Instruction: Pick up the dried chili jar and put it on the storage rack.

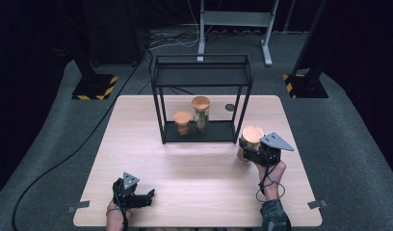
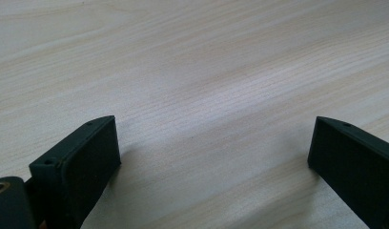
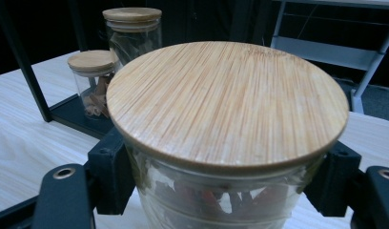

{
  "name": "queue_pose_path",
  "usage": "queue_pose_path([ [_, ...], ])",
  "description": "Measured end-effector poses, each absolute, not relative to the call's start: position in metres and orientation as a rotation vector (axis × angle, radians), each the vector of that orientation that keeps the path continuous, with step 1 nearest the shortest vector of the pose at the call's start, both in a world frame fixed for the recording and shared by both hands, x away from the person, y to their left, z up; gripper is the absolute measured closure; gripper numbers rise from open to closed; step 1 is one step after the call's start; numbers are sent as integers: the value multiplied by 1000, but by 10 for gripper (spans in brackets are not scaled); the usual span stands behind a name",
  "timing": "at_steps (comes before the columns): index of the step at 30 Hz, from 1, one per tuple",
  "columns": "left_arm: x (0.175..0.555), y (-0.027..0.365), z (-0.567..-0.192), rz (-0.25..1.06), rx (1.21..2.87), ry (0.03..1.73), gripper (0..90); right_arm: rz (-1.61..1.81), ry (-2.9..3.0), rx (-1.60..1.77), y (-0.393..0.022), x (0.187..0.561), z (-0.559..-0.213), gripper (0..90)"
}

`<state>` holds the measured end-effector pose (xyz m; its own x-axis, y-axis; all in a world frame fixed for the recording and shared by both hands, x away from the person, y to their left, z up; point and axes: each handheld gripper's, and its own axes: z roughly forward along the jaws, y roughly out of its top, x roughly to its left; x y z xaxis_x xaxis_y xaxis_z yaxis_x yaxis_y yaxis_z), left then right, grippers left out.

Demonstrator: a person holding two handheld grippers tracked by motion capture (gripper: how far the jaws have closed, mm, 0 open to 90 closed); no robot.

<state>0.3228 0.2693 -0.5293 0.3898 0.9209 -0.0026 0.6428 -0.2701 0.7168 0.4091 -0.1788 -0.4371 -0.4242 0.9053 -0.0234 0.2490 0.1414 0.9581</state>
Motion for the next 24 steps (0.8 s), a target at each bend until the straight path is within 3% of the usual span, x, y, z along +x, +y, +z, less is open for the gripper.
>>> queue_pose_path([
  [24,323,269,-529,561,2016,1334,28,1331,1823,1052,-156,411,-430,243],
])
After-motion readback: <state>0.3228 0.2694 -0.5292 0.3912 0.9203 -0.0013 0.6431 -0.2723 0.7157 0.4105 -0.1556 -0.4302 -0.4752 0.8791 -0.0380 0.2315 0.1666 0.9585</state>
